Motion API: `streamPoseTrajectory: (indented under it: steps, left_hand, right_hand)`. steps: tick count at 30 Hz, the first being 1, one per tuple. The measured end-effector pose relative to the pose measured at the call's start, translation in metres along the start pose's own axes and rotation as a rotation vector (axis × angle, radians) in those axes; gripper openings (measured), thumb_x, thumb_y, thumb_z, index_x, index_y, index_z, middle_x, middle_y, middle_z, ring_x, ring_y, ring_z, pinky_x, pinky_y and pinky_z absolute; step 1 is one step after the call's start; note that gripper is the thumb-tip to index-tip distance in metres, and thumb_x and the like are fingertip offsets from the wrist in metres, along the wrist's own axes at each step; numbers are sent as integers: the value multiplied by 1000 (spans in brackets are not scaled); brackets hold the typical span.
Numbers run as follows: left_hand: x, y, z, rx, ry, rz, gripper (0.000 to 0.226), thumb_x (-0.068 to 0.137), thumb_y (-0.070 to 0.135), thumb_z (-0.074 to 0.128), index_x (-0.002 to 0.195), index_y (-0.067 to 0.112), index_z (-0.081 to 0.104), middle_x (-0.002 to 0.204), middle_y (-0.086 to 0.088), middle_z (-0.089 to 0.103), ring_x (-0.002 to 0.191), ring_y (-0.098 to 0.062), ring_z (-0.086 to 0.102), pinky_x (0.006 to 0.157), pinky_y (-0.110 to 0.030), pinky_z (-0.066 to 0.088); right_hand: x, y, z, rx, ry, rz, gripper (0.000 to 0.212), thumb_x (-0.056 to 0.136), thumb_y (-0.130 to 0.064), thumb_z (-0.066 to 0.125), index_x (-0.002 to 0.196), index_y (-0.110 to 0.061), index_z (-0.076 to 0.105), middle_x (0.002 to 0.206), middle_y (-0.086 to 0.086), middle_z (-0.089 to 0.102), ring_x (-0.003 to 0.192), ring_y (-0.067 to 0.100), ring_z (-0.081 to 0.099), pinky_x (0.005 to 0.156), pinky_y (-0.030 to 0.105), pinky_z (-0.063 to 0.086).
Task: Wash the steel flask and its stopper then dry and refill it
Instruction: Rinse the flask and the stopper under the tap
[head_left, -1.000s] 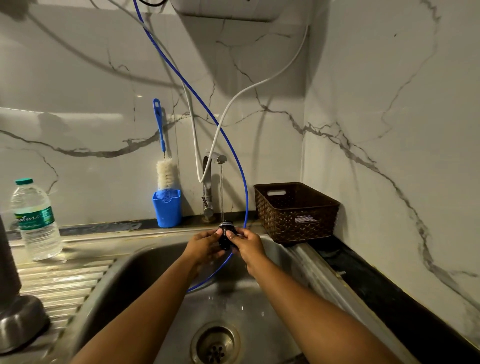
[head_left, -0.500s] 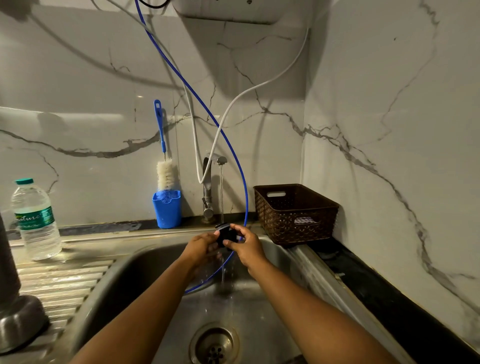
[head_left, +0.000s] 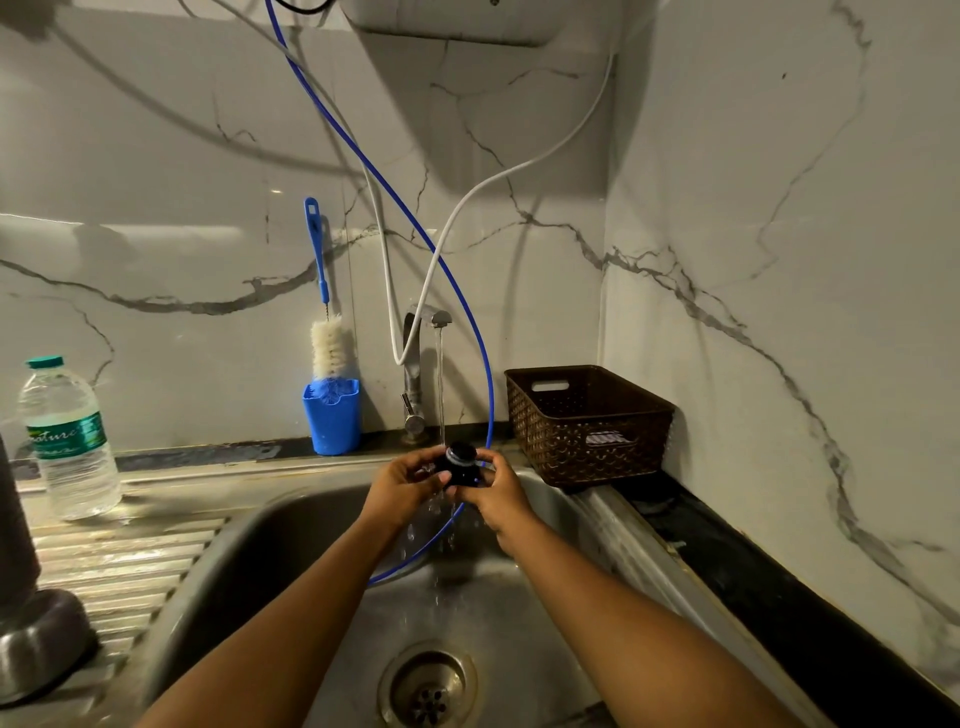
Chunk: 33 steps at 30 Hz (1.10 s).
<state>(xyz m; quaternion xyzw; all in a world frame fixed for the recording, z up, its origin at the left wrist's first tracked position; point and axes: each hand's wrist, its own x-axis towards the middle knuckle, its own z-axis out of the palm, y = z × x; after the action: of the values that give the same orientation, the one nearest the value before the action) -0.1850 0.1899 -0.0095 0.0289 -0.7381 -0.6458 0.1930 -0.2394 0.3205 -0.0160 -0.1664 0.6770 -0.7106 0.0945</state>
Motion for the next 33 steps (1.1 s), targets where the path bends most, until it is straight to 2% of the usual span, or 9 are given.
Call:
streamPoseTrajectory:
  steps: [5,8,10,12,15,19,24,29,33]
  left_hand:
    - [3,-2,-2,-16,63,-40,32,88,11,62,119,16,60,109,1,67,98,-10,64,72,-20,53]
    - [4,-2,-1,-18,90,-135,19,90,16,60,108,11,66,102,-6,69,91,-14,65,66,-19,51]
    - [4,-3,0,-85,120,-239,14,92,18,59,100,10,66,95,-10,70,83,-16,66,62,-21,52]
    - [4,-4,-1,-199,118,-331,12,93,16,57,95,8,65,95,-13,69,85,-20,66,68,-26,55]
    - [3,-6,-7,-331,76,-393,14,93,13,55,100,4,63,101,-17,68,95,-25,65,79,-32,53]
    - [1,-6,-15,-363,16,-357,19,92,6,55,108,7,63,105,-15,68,98,-26,64,76,-32,53]
    - [-1,-3,-14,-109,29,-167,24,89,0,55,106,15,64,105,-12,68,99,-25,64,82,-34,53]
    - [-2,-3,-7,21,52,-57,27,88,7,61,110,23,64,106,-1,69,96,-17,66,82,-30,55]
    - [-2,-1,-5,24,91,-105,19,88,13,62,107,16,65,101,-2,70,87,-9,66,64,-18,51]
  right_hand:
    - [-1,-2,5,130,15,102,51,81,-2,68,126,-7,44,128,14,56,113,27,57,81,25,50]
    - [2,2,12,65,82,96,39,79,-15,74,111,-11,53,121,13,61,100,23,62,72,23,52]
    - [3,2,15,-36,151,65,44,77,-22,76,115,-10,57,119,13,62,100,24,62,78,27,53]
    - [1,0,15,-108,179,17,49,79,-24,75,122,-8,57,122,13,60,107,25,60,84,27,50]
    - [-1,-4,15,-182,156,-49,55,80,-21,73,130,-9,53,129,11,57,118,25,54,86,24,43]
    - [-2,-6,17,-252,79,-97,57,79,-13,73,131,-15,52,134,8,53,120,22,51,93,26,43]
    - [-3,-5,11,-222,42,-91,53,79,-2,70,125,-16,49,135,7,51,120,23,50,88,24,44]
    - [1,0,6,-83,18,8,57,80,-1,69,129,-14,45,134,12,52,123,26,49,98,33,42]
    - [5,5,8,-3,23,65,45,82,-7,68,124,-12,51,127,12,57,114,25,56,96,33,47]
